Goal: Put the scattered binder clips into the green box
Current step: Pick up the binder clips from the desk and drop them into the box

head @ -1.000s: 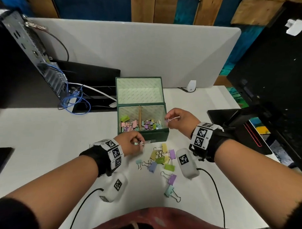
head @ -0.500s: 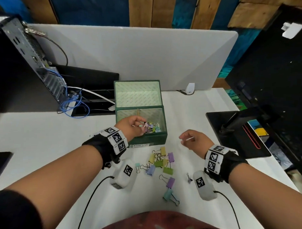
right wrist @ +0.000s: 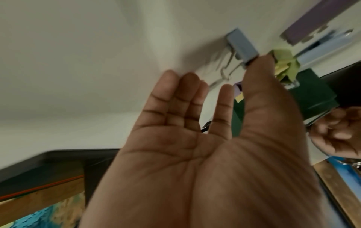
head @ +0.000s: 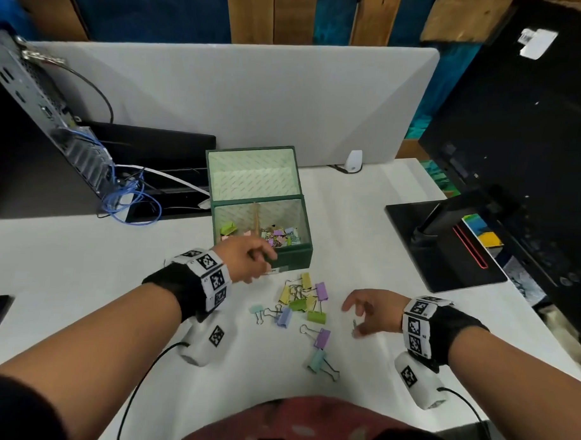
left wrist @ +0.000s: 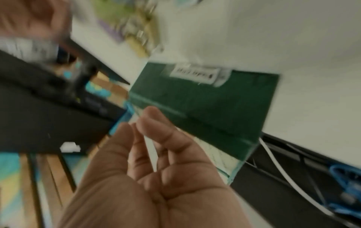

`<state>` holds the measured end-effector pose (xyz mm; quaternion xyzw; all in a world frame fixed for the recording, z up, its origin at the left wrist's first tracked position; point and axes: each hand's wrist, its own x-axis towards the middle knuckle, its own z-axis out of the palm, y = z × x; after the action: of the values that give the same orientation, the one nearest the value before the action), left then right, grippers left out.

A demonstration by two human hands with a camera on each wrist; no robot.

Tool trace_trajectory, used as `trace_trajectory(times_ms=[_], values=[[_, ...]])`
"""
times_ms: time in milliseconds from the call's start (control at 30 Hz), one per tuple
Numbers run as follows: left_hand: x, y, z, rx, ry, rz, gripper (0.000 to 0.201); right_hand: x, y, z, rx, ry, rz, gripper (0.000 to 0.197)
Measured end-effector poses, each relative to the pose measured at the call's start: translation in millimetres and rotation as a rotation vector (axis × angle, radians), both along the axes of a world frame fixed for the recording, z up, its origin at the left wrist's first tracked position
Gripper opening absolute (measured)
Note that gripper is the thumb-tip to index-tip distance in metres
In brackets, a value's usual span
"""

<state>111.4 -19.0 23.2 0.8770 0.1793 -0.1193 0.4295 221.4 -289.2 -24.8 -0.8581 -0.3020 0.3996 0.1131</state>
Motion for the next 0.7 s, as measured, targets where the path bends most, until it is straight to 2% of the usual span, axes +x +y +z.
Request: trace_trajectory(times_ms=[100, 167, 233, 333, 433, 567, 633, 700], values=[[-10.0, 0.5, -18.0, 0.239, 0.135, -0.199, 0.022, -4.0, 5.3, 0.4, -0.018, -0.014, 0.085, 0.038], [-15.5, -0.2, -29.0, 0.371, 0.219, -0.269, 0.034, -6.2, 9.2, -0.7, -0.049, -0.054, 0.136, 0.035], [-20.0, -1.8, -38.1, 0.416, 0.264, -0.299, 0.047, -8.0, 11.5, -2.5, -0.053, -0.085, 0.136, 0.034], [-24.8, -5.8, -48.8, 0.420, 0.283, -0.331, 0.053, -10.0, 13.6, -5.2, -0.038, -0.119, 0.119, 0.032], [-25.2, -9.5, -54.8, 0.429, 0.273, -0.356, 0.049, -10.6, 13.3, -5.7, -0.040, -0.144, 0.123, 0.030], [-24.7, -10.8, -60.6, 0.428, 0.237, -0.352, 0.040, -13.0, 7.6, -8.0, -0.116, -0.145, 0.215, 0.043], [-23.7, -11.1, -62.4, 0.442, 0.231, -0.354, 0.036, -15.1, 5.7, -9.5, -0.124, -0.150, 0.227, 0.037], [-22.9, -12.4, -61.9, 0.456, 0.216, -0.372, 0.028, -14.7, 5.9, -9.4, -0.116, -0.159, 0.209, 0.023]])
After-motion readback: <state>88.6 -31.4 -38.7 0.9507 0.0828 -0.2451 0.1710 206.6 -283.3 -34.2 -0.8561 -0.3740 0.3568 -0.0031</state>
